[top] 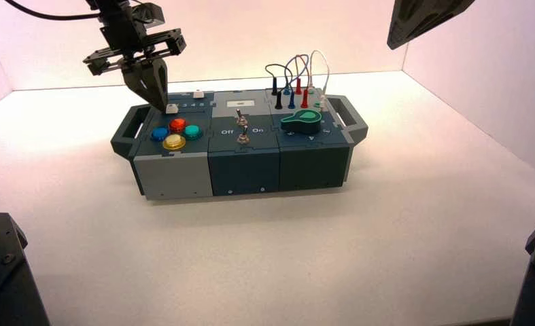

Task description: Move the bottom slider to position 2.

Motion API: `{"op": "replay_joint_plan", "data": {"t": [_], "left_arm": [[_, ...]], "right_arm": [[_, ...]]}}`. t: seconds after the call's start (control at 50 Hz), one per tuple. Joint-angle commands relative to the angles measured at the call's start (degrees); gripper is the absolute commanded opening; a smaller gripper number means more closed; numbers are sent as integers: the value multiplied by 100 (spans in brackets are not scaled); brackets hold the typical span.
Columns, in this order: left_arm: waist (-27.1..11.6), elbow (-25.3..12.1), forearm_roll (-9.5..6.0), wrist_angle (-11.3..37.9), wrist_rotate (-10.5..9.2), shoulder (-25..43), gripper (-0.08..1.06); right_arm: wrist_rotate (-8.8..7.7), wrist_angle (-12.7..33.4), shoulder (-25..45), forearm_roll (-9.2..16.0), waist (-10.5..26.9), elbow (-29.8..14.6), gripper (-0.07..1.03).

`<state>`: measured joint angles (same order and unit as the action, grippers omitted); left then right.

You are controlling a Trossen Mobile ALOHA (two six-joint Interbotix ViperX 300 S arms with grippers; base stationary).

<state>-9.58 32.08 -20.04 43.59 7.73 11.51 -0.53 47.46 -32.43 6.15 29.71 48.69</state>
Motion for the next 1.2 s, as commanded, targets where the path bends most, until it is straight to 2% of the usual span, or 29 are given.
{"op": "replay_joint_plan", "data": {"t": [0.02,0.36,0.58,0.68,0.84,0.98,1.2], "left_arm": [[-62,-149,-9,0,26,-88,-3],[-62,-149,-18,0,26,-62,-3],[35,-193,44,26,26,-97,-3],[114,-255,88,97,26,-105,-3],[229,-378,237,167,18,-229,-3],[334,-633,413,396,26,-343,-3],[334,-1011,448,642,114,-606,-3]], "right_arm": [[0,-44,-44,9,-26,-62,-2],[0,-44,-44,9,-26,-62,-2],[0,-44,-44,18,-26,-62,-2],[0,-44,-44,18,-26,-62,-2],[26,-44,-44,18,-26,-53,-2],[26,-123,-44,9,-26,-35,-2],[35,-264,-44,9,-62,-18,-2]]}}
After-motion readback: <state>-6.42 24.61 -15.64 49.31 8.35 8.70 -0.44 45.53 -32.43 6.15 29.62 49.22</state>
